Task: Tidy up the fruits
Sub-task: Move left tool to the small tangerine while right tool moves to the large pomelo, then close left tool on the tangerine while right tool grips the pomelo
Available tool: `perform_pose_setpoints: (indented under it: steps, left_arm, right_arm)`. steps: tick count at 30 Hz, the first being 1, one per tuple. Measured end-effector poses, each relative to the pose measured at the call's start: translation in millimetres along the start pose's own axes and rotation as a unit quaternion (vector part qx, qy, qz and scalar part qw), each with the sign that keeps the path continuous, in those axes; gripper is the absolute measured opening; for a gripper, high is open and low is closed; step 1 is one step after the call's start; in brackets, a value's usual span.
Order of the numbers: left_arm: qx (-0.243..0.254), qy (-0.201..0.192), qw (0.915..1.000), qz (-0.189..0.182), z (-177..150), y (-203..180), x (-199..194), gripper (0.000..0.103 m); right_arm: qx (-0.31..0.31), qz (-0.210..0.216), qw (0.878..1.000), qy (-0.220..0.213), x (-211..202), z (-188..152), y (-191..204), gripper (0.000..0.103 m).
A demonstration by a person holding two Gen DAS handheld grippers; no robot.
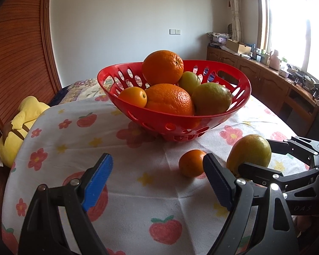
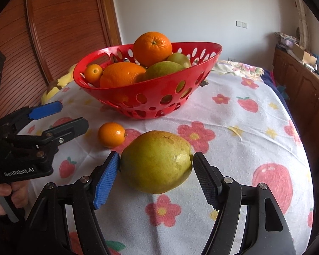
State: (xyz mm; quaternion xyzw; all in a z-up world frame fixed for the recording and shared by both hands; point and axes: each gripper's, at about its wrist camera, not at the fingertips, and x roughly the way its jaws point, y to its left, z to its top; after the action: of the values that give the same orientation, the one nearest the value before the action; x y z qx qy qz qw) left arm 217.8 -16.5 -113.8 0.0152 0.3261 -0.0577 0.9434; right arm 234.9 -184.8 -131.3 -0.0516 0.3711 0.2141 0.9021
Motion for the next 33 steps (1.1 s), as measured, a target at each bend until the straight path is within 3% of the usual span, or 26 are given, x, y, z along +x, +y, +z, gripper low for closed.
perform_pose_setpoints:
  steps: [13, 33]
  left_arm:
    - [-0.003, 0.004, 1.0000, -0.002, -2.9, 1.9, 2.8, 0.087]
    - [0.013, 0.006, 0.9998, -0.016, 2.4, -5.2, 4.3, 0.086]
  right_arm:
    - [0.004, 0.001, 1.000, 0.022, 8.3, -0.8, -2.3, 0.075]
    - [0.002, -0.010, 1.000, -0.004, -6.3, -14.0, -5.9, 0.074]
